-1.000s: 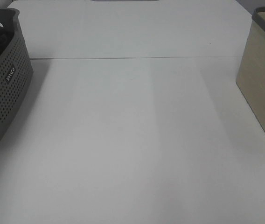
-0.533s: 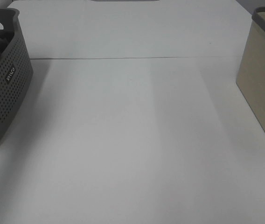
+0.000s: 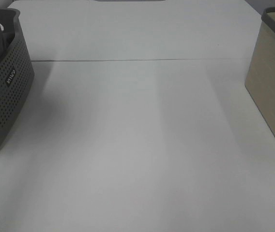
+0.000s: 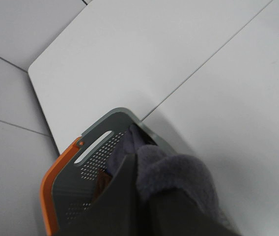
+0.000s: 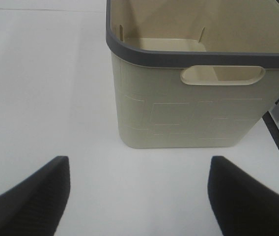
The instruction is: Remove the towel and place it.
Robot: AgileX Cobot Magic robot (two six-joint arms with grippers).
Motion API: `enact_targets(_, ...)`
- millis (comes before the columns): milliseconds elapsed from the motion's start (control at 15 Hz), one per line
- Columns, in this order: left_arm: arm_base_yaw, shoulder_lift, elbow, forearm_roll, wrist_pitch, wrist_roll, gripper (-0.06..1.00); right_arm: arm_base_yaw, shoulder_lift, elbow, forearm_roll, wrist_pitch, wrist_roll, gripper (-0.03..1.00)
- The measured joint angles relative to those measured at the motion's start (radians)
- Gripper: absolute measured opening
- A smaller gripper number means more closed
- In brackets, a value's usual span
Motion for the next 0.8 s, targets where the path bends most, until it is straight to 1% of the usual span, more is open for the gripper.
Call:
enact_targets(67, -0.047, 0.013, -0.002, -0.046, -0.014, -0.007, 0.00, 0.000, 0.068, -0.019, 0.056, -0.062, -0.076, 0.76)
enact_targets(133, -0.085, 0.026, -0.010, -0.059, -0.027, -0.009, 0.00, 0.000, 0.119, -0.031, 0.112, -0.123, -0.138, 0.76)
enact_targets(200, -0.102, 0.033, -0.015, -0.061, -0.038, -0.017, 0.00, 0.000, 0.142, -0.034, 0.140, -0.159, -0.169, 0.76)
enact_targets(333, -0.181, 0.080, -0.056, -0.065, -0.090, -0.095, 0.00, 0.000, 0.269, -0.036, 0.285, -0.293, -0.286, 0.76)
enact_targets(400, -0.220, 0.104, -0.075, -0.066, -0.110, -0.140, 0.00, 0.000, 0.341, -0.036, 0.341, -0.347, -0.340, 0.76)
enact_targets(467, -0.254, 0.127, -0.086, -0.066, -0.123, -0.162, 0.00, 0.000, 0.405, -0.036, 0.400, -0.405, -0.391, 0.76)
enact_targets(533, -0.284, 0.152, -0.088, -0.066, -0.124, -0.171, 0.00, 0.000, 0.471, -0.036, 0.450, -0.470, -0.433, 0.76)
enact_targets(600, -0.298, 0.165, -0.089, -0.066, -0.124, -0.172, 0.00, 0.000, 0.510, -0.036, 0.477, -0.501, -0.457, 0.76)
enact_targets(733, -0.335, 0.201, -0.089, -0.072, -0.134, -0.178, 0.00, 0.000, 0.662, -0.044, 0.582, -0.582, -0.562, 0.76)
enact_targets(800, -0.360, 0.221, -0.091, -0.076, -0.175, -0.197, 0.00, 0.000, 0.815, -0.081, 0.711, -0.626, -0.741, 0.76)
